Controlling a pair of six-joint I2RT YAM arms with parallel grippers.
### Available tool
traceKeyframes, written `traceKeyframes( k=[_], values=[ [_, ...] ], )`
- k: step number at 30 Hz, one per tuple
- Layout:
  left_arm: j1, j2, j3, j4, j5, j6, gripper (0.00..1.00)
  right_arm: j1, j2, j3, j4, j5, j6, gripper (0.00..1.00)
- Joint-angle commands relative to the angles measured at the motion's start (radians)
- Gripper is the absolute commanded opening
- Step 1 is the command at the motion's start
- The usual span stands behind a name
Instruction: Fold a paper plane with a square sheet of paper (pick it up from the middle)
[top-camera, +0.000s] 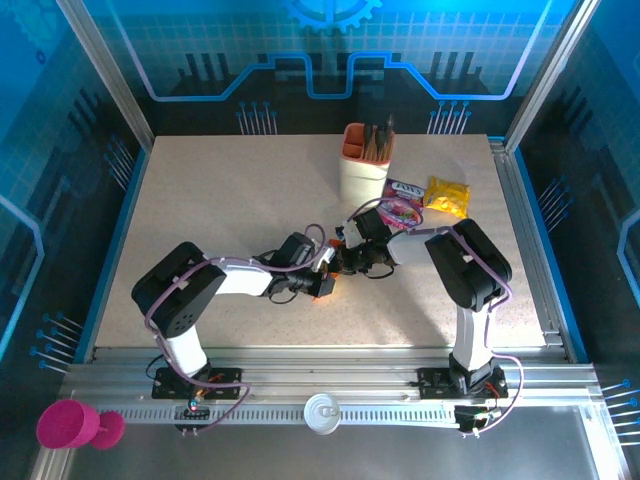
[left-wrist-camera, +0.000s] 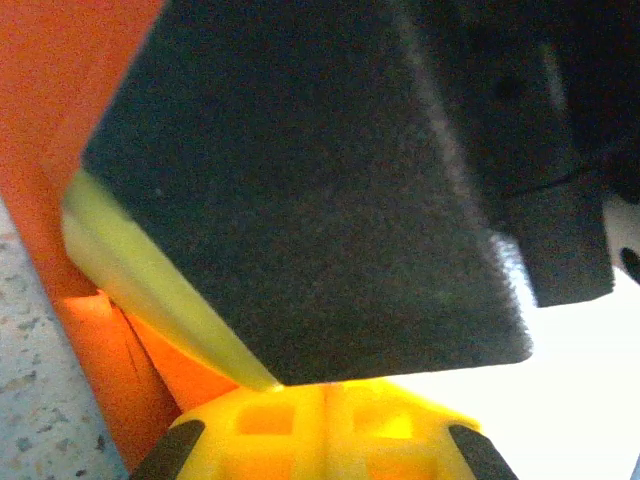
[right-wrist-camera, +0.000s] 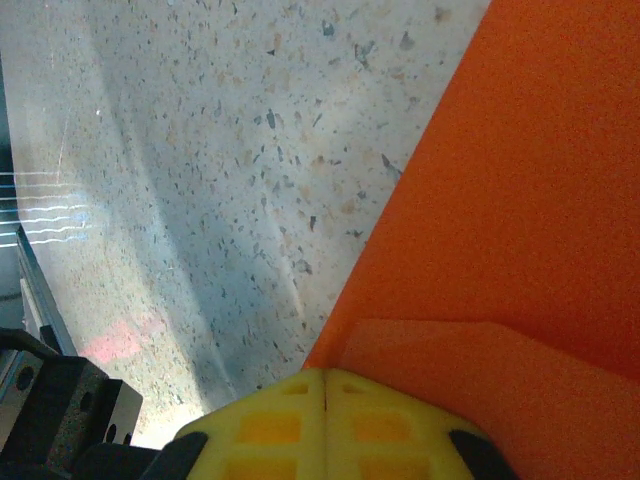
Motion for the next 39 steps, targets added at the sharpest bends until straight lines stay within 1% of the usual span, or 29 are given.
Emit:
traceKeyframes(
  k=[1, 8, 17, 21, 25, 29, 33, 36, 39],
  values=[
    [-0.011, 0.025, -0.060, -0.016, -0.016, -0.035, 0.00, 0.005, 0.105, -0.050, -0.124, 0.136, -0.013, 0.00],
    [-0.035, 0.021, -0.133, 0.032, -0.047, -0.082, 0.00, 0.002, 0.110, -0.041, -0.145, 0.149, -0.010, 0.00],
    [-0.076, -0.053, -0.214, -0.011, -0.127, -0.133, 0.00, -0.003, 0.125, -0.031, -0.169, 0.172, -0.002, 0.00],
    [-0.102, -0.078, -0.249, -0.022, -0.164, -0.164, 0.00, -0.005, 0.130, -0.028, -0.176, 0.175, 0.000, 0.00],
    [-0.148, -0.084, -0.288, -0.022, -0.205, -0.203, 0.00, -0.006, 0.133, -0.028, -0.178, 0.179, 0.000, 0.00],
    [-0.192, -0.075, -0.344, 0.016, -0.229, -0.263, 0.00, -0.007, 0.133, -0.027, -0.181, 0.178, 0.001, 0.00],
    [-0.245, -0.075, -0.429, 0.064, -0.260, -0.353, 0.00, -0.010, 0.130, -0.028, -0.181, 0.177, 0.001, 0.00],
    [-0.254, -0.095, -0.539, 0.158, -0.266, -0.448, 0.00, -0.012, 0.125, -0.030, -0.181, 0.175, 0.001, 0.00],
    [-0.255, -0.152, -0.603, 0.169, -0.268, -0.491, 0.00, -0.012, 0.124, -0.033, -0.178, 0.172, 0.001, 0.00]
  ],
)
